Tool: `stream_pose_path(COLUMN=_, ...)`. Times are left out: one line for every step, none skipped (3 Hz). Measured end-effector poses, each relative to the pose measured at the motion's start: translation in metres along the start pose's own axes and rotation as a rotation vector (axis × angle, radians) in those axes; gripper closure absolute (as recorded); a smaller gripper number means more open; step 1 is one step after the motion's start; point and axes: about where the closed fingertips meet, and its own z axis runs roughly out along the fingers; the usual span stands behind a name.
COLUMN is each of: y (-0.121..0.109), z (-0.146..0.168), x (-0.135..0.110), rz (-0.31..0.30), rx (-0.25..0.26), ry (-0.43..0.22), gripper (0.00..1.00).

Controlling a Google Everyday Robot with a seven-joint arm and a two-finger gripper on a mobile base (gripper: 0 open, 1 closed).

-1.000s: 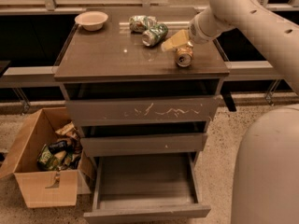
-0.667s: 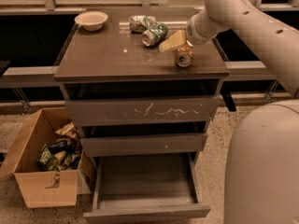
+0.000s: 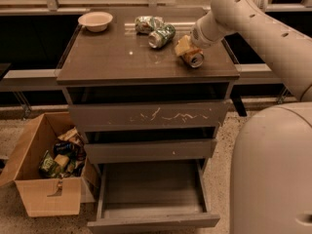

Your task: Place orange can into bottom drawer

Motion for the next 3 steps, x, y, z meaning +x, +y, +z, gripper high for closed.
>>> stream_pose_path(y=0.003, z=-0.004, x=-0.003, rz=-0.019, rx=-0.028, ry=-0.024, gripper=0.72)
stream_pose_path(y=0.006, z=-0.035, x=-0.016, rz=-0.056, rx=-0.102, ry=-0.132, gripper=0.96)
stream_pose_path(y=0.017, z=-0.084, x=-0.021, rz=-0.140, rx=-0.235, ry=-0.281, gripper=1.00)
